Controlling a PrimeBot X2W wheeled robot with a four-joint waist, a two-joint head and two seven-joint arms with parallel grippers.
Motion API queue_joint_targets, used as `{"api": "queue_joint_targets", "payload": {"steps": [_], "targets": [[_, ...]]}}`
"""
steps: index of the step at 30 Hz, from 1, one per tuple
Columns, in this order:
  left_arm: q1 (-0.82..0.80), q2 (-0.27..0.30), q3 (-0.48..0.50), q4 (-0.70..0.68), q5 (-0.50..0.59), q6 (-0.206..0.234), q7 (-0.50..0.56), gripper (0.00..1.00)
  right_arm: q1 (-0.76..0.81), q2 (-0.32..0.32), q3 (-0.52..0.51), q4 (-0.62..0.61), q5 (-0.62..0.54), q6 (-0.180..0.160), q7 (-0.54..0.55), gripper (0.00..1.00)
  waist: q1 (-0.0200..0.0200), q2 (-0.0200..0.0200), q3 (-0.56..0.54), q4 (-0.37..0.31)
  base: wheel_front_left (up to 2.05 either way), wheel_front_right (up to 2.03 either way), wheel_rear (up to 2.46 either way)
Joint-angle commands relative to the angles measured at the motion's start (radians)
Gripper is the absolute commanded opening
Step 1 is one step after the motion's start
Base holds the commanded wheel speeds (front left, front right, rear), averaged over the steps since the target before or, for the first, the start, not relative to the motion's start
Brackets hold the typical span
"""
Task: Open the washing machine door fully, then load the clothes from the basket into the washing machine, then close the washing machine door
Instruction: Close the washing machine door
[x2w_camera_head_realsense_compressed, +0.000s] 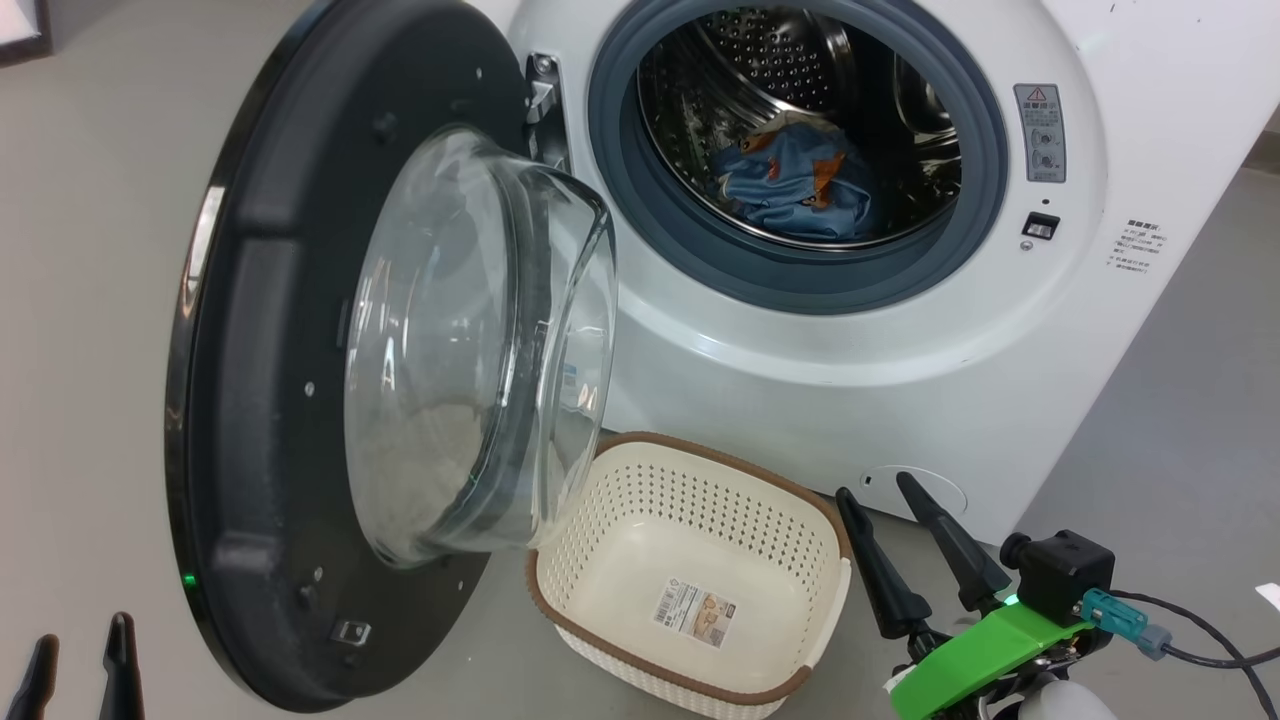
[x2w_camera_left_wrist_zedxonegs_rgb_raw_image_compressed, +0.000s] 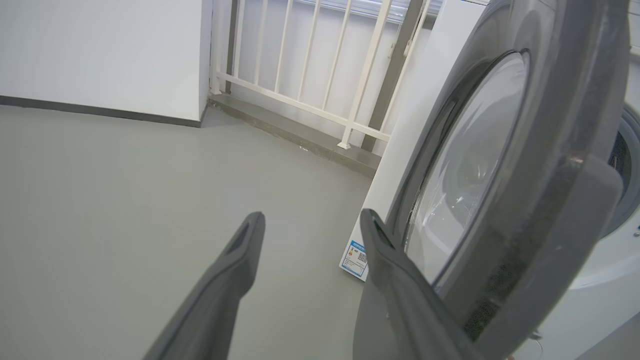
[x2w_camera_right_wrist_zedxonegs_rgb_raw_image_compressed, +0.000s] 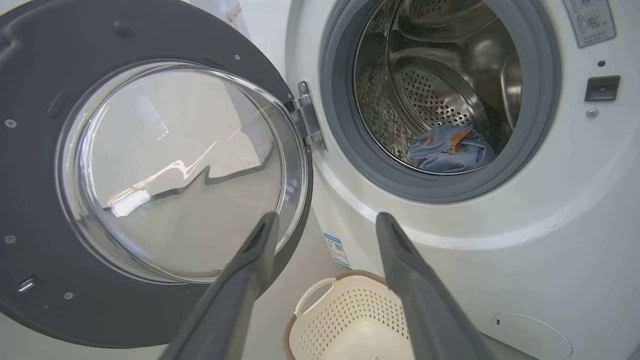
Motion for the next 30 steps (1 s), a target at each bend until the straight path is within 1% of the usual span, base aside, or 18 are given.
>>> {"api": "queue_joint_targets", "payload": {"steps": [1,16,23,24,25,26,27,28,29,30], "targets": [[-0.031,0.023,0.04,-0.027,0.01,-0.003,-0.012,1.0,-0.022,0.002,0.024,-0.024,0.01,0.002,-0.005,1.0,0.0,-0.0001,0.004,-0.002,0.0,0.0,0.0],[-0.038,0.05,0.041,-0.043,0.002,-0.003,-0.01,1.0,-0.025,0.009,0.01,-0.024,0.001,0.002,-0.005,1.0,0.0,-0.0001,0.016,-0.004,0.0,0.0,0.0],[-0.048,0.079,0.065,-0.061,-0.015,0.005,0.013,1.0,-0.025,0.009,0.008,-0.025,-0.002,0.002,-0.005,1.0,0.0,-0.0001,0.017,-0.001,0.0,0.0,0.0],[-0.051,0.087,0.071,-0.066,-0.019,0.007,0.018,0.96,-0.025,0.009,0.008,-0.025,-0.002,0.002,-0.005,1.0,0.0,-0.0001,0.018,-0.001,0.0,0.0,0.0],[-0.051,0.087,0.071,-0.066,-0.019,0.007,0.018,0.96,-0.025,0.009,0.008,-0.025,-0.002,0.002,-0.005,1.0,0.0,-0.0001,0.018,-0.001,0.0,0.0,0.0],[-0.055,0.094,0.078,-0.071,-0.025,0.007,0.024,0.89,-0.025,0.009,0.008,-0.025,-0.002,0.002,-0.005,1.0,0.0,-0.0001,0.018,-0.001,0.0,0.0,0.0],[-0.059,0.101,0.086,-0.076,-0.033,0.008,0.031,0.74,-0.026,0.008,0.007,-0.025,-0.002,0.002,-0.005,1.0,0.0,-0.0001,0.019,-0.001,0.0,0.0,0.0],[-0.063,0.108,0.094,-0.081,-0.042,0.009,0.039,0.56,-0.026,0.008,0.007,-0.025,-0.002,0.002,-0.005,1.0,0.0,-0.0001,0.019,-0.002,0.0,0.0,0.0],[-0.068,0.117,0.103,-0.086,-0.049,0.009,0.046,0.45,-0.027,0.008,0.007,-0.024,-0.002,0.002,-0.005,1.0,0.0,-0.0001,0.02,-0.002,0.0,0.0,0.0],[-0.073,0.125,0.111,-0.09,-0.059,0.009,0.054,0.39,-0.028,0.008,0.007,-0.024,-0.002,0.002,-0.005,1.0,0.0,-0.0001,0.021,-0.003,0.0,0.0,0.0]]}}
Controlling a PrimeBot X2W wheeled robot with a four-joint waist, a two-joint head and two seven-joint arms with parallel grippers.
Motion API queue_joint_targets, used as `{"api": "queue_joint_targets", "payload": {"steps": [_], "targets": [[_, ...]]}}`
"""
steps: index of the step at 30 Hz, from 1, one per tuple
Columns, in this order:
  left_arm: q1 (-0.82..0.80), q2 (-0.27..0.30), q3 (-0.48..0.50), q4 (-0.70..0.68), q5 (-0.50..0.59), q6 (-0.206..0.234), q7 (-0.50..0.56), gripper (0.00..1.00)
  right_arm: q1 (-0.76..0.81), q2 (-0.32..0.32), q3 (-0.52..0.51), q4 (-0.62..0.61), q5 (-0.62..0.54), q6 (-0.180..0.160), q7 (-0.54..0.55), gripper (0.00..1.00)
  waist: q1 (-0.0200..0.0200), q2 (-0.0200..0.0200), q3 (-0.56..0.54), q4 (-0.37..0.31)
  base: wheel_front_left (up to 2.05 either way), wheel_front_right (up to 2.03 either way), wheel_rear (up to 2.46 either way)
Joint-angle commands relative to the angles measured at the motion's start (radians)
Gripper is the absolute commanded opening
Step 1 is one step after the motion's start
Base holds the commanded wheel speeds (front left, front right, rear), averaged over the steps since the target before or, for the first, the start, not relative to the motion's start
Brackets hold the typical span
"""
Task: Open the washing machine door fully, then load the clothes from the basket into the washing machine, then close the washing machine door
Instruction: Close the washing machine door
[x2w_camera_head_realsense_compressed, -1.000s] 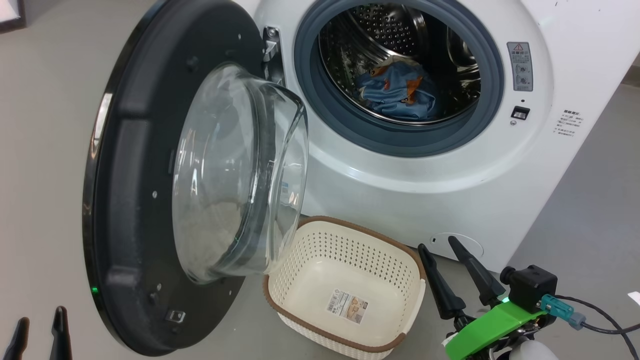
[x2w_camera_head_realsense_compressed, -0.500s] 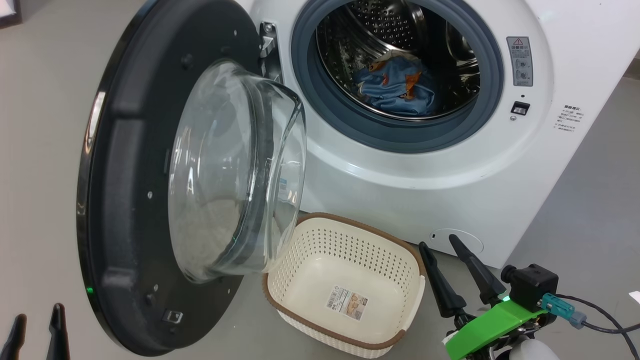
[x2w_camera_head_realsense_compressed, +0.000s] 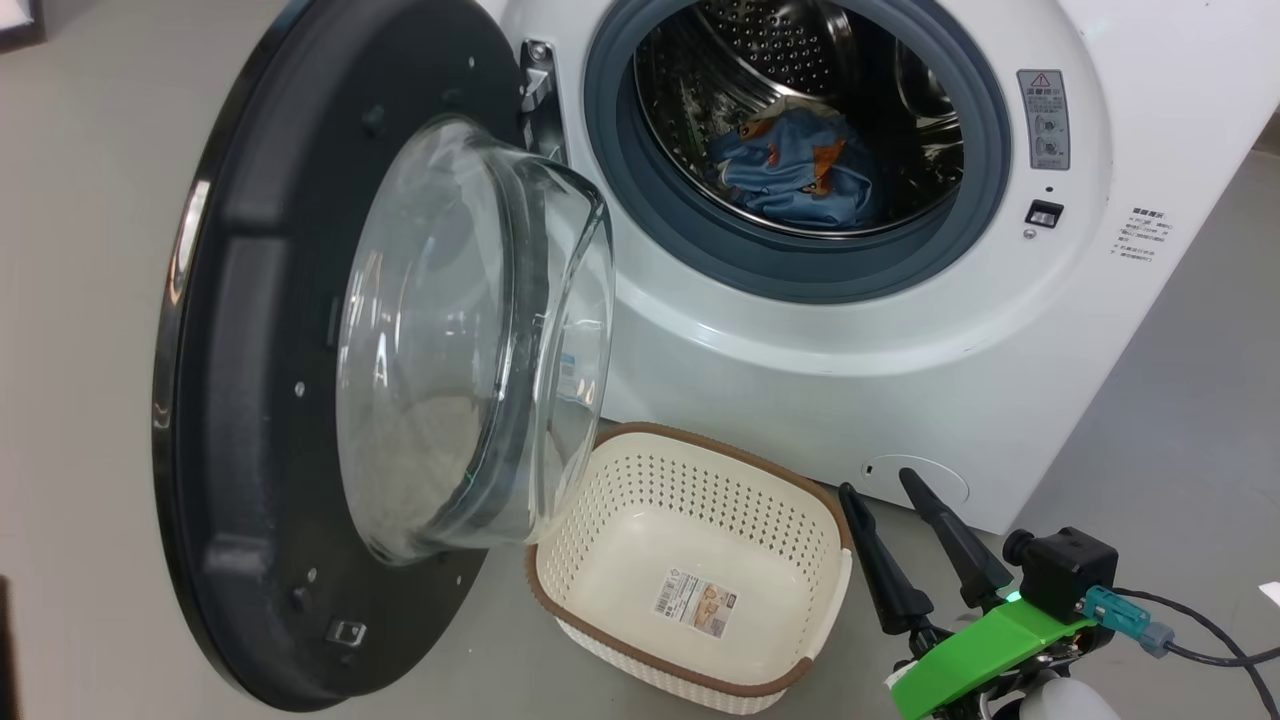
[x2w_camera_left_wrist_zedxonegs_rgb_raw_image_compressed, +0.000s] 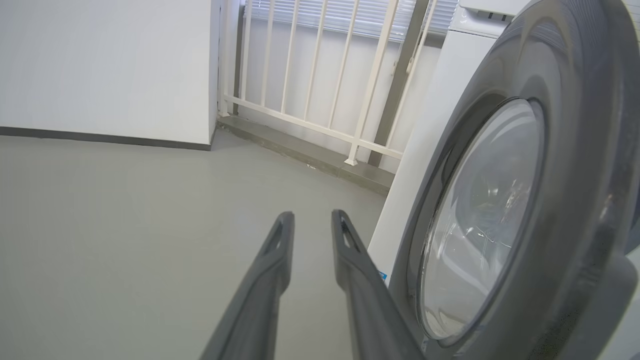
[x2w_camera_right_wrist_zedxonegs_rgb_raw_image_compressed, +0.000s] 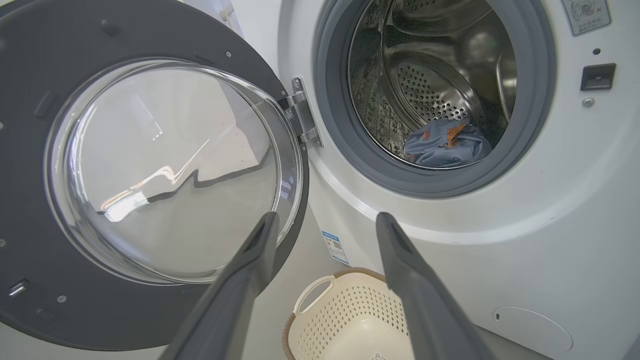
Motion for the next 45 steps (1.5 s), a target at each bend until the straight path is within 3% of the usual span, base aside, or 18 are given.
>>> {"api": "queue_joint_targets", "payload": {"steps": [1,2,9,17,23,29,45], "targets": [[-0.065,0.049,0.053,-0.029,-0.018,0.007,0.01,0.17,-0.026,0.002,0.017,-0.024,-0.001,0.002,-0.005,1.0,0.0,0.0,0.001,-0.002,0.0,0.0,0.0],[-0.072,0.056,0.059,-0.033,-0.029,0.007,0.019,0.0,-0.026,0.002,0.017,-0.025,-0.001,0.002,-0.005,1.0,0.0,0.0,0.001,-0.003,0.0,0.0,0.0],[-0.124,0.093,0.101,-0.047,-0.156,0.003,0.107,0.0,-0.029,0.004,0.017,-0.025,0.0,0.002,-0.005,1.0,0.0,0.0,0.005,-0.017,0.0,0.0,0.0],[-0.188,0.095,0.154,-0.023,-0.42,0.013,0.283,0.0,-0.03,0.004,0.014,-0.023,0.001,0.002,-0.005,1.0,0.0,0.0,0.009,-0.034,0.0,0.0,0.0],[-0.234,0.089,0.185,-0.025,-0.636,0.071,0.456,0.0,-0.034,0.003,0.015,-0.02,0.003,0.002,-0.005,1.0,0.0,0.0,0.006,-0.042,0.0,0.0,0.0],[-0.267,0.078,0.21,-0.057,-0.781,0.147,0.565,0.0,-0.034,0.004,0.019,-0.018,0.004,0.002,-0.005,1.0,0.0,0.0,0.002,-0.056,0.0,0.0,0.0],[-0.321,0.081,0.225,-0.114,-0.991,0.327,0.753,0.0,-0.026,0.005,0.021,-0.017,0.009,0.002,-0.005,1.0,0.0,0.0,-0.014,-0.103,0.0,0.0,0.0]]}}
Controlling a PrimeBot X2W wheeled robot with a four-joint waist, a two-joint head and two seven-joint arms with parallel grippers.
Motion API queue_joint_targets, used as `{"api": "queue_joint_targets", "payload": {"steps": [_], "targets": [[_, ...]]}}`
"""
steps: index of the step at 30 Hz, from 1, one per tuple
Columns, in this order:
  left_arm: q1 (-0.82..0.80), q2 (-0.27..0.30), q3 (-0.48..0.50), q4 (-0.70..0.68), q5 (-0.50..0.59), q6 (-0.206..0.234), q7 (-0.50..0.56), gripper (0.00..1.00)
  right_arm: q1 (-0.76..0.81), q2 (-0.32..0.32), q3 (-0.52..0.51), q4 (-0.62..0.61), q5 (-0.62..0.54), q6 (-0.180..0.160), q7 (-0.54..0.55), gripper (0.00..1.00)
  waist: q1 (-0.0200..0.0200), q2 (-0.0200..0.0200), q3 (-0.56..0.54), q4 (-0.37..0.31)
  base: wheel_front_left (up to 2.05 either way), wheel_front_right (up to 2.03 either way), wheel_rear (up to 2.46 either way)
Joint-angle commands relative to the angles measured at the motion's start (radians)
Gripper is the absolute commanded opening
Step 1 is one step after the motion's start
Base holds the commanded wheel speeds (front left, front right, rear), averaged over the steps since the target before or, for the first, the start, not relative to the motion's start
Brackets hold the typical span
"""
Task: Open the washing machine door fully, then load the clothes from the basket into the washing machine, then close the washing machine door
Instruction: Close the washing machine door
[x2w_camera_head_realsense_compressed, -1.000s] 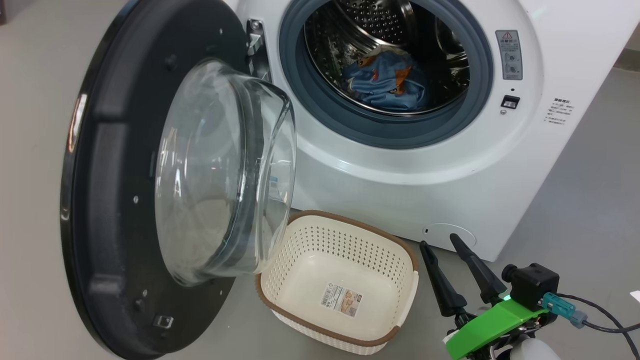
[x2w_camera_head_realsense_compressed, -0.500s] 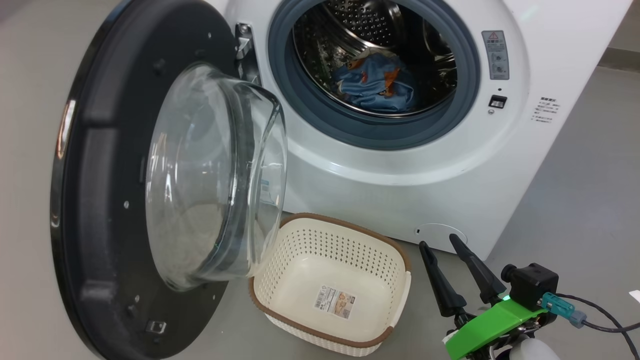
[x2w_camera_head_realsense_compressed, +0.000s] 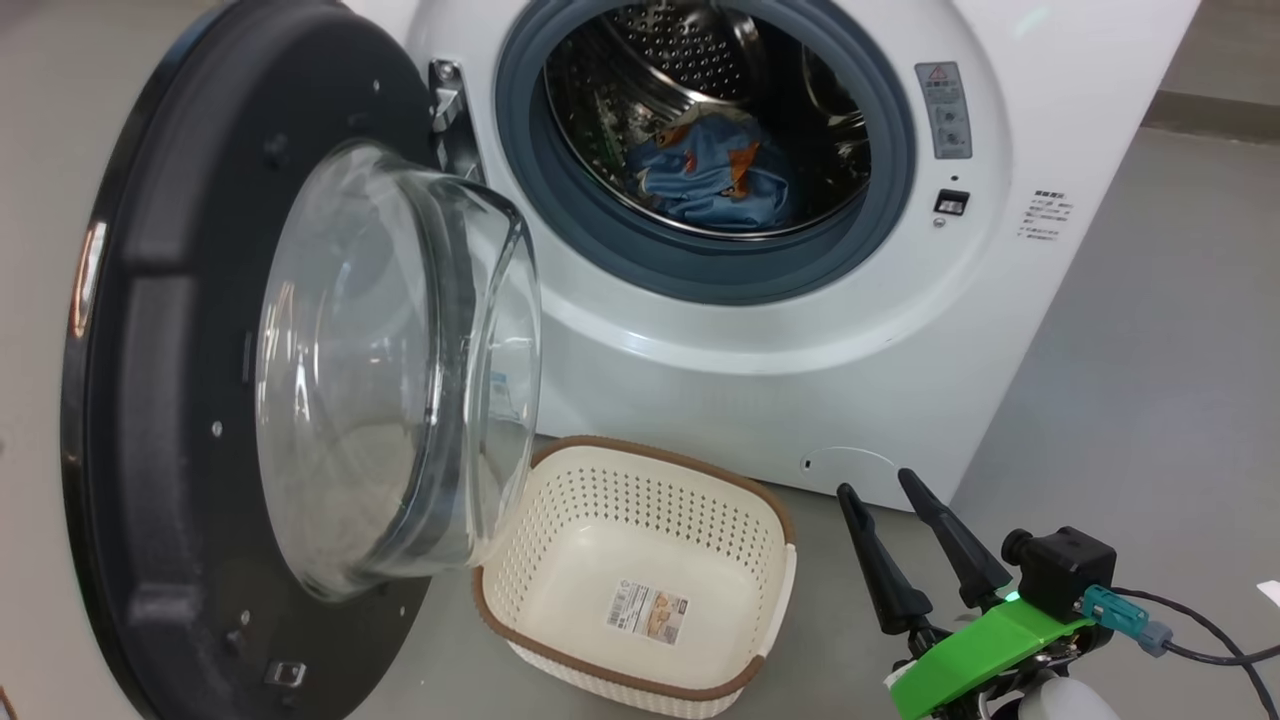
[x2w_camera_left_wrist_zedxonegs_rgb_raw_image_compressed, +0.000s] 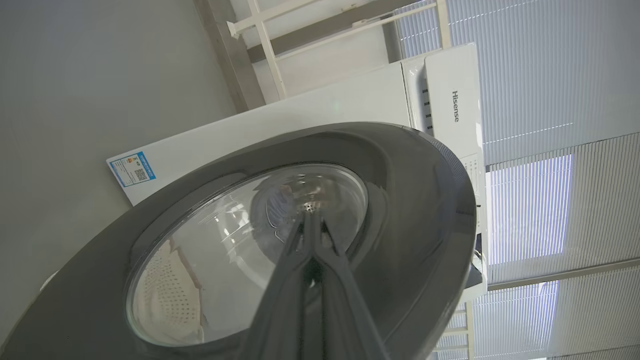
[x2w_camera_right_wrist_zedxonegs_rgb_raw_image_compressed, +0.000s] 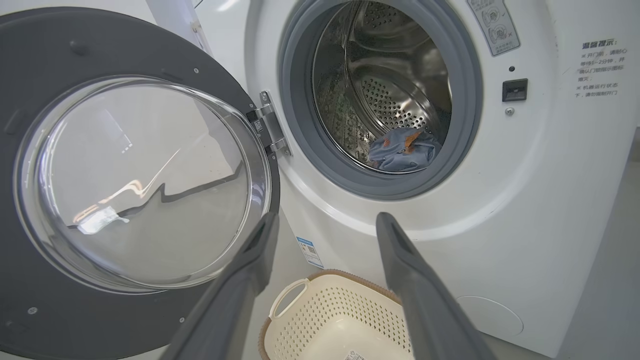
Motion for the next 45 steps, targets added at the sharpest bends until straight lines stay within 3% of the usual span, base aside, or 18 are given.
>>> {"api": "queue_joint_targets", "payload": {"steps": [1,11,24,45], "targets": [[-0.05,0.059,0.035,-0.034,-0.009,0.012,0.014,0.0,-0.021,0.004,0.021,-0.022,0.011,0.002,-0.005,1.0,0.0,-0.0001,-0.009,-0.008,0.0,0.0,0.0],[-0.036,0.078,-0.015,-0.123,-0.053,0.084,0.119,0.0,-0.015,0.006,0.018,-0.026,0.016,0.002,-0.005,1.0,0.0,-0.0001,-0.017,-0.041,0.0,0.0,0.0],[-0.021,0.052,-0.047,-0.259,-0.094,0.145,0.165,0.0,-0.011,0.013,0.01,-0.029,0.013,0.002,-0.005,1.0,0.0,-0.0001,-0.011,-0.107,0.0,0.0,0.0],[-0.083,0.002,-0.145,-0.282,-0.069,0.157,0.163,0.0,-0.018,0.015,0.003,-0.033,0.01,0.002,-0.005,1.0,0.0,-0.0001,-0.005,-0.24,0.0,0.0,0.0]]}}
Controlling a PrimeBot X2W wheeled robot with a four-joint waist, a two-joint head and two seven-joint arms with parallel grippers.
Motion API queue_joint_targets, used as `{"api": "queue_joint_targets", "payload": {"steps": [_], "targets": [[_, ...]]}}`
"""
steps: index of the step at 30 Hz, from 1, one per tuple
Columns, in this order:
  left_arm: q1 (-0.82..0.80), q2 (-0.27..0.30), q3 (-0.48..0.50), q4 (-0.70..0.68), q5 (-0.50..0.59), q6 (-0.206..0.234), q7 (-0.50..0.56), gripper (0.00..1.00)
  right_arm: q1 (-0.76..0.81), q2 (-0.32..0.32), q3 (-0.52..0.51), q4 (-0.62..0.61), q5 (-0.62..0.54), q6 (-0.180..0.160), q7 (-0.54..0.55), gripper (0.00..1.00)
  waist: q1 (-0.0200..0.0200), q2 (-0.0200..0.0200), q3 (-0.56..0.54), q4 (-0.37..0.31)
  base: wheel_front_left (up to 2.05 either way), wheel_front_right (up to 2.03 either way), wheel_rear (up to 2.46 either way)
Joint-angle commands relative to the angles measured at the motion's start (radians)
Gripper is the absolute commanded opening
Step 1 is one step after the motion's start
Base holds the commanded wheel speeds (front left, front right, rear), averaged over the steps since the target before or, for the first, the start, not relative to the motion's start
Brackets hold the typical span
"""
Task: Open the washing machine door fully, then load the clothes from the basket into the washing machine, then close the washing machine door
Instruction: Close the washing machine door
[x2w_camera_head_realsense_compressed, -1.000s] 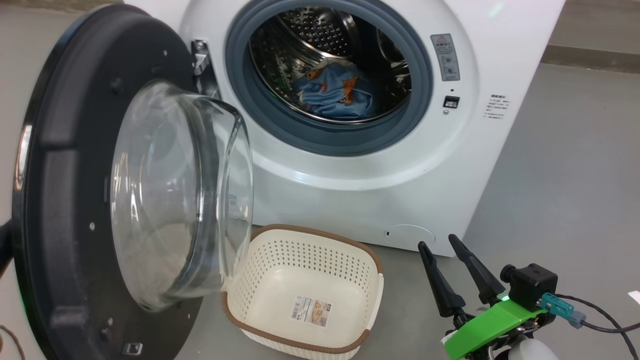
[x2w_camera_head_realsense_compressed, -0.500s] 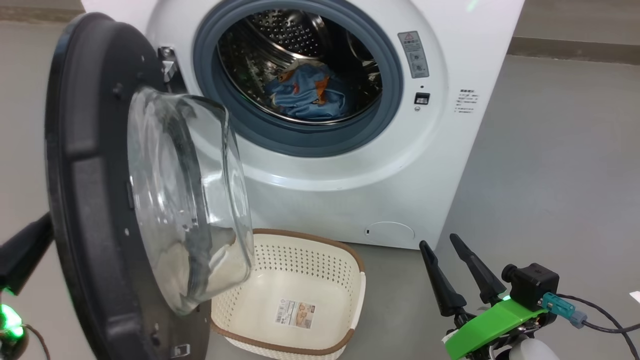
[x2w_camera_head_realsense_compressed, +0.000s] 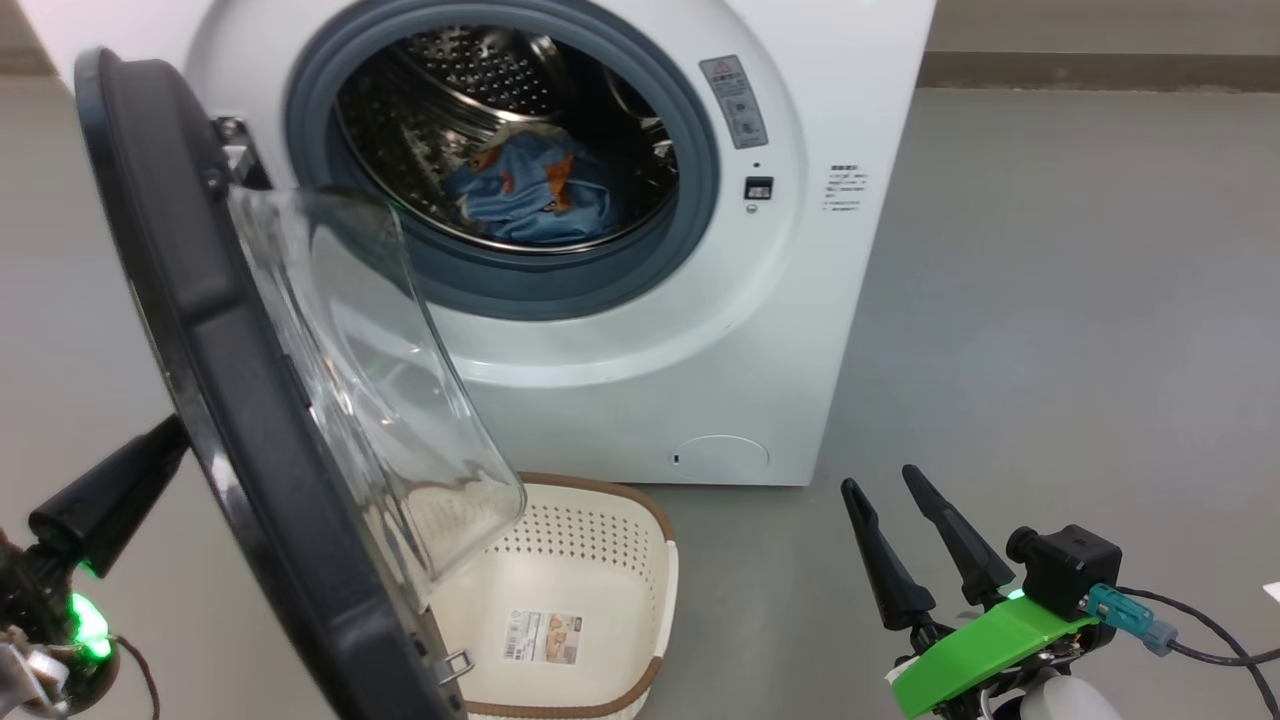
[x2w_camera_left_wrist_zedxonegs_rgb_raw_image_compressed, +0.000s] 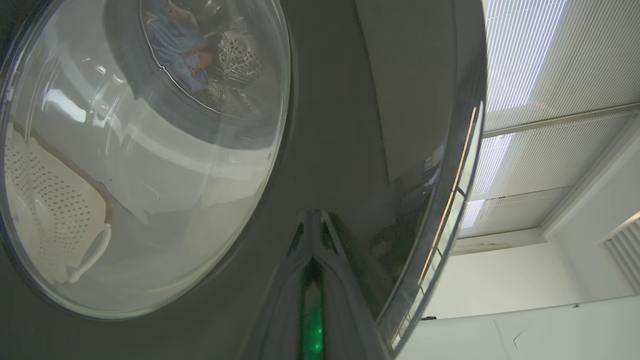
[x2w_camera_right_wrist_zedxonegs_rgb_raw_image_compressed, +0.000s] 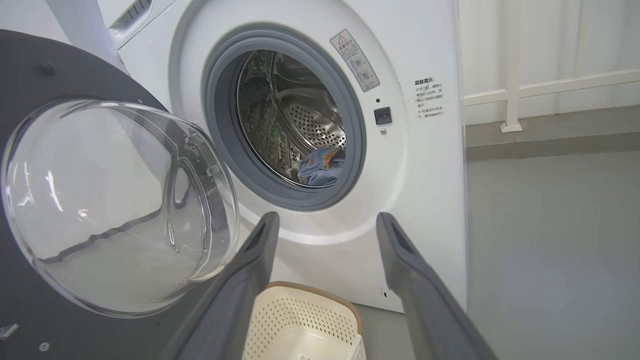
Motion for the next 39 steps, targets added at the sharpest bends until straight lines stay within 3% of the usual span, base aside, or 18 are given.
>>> {"api": "queue_joint_targets", "payload": {"steps": [1,23,39], "targets": [[-0.071,0.019,0.027,-0.024,0.008,-0.01,0.006,0.0,-0.02,0.006,0.015,-0.028,0.008,0.002,-0.005,1.0,0.0,0.0,0.006,-0.026,0.0,0.0,0.0],[-0.17,-0.014,-0.003,-0.01,0.045,-0.028,-0.033,0.0,-0.04,0.021,0.006,-0.047,-0.012,0.002,-0.005,1.0,0.0,0.0,0.073,-0.189,0.0,0.0,0.0],[-0.228,0.0,0.009,0.028,0.082,-0.043,-0.06,0.0,-0.043,0.041,0.0,-0.064,-0.026,0.002,-0.005,1.0,0.0,0.0,0.12,-0.301,0.0,0.0,0.0]]}}
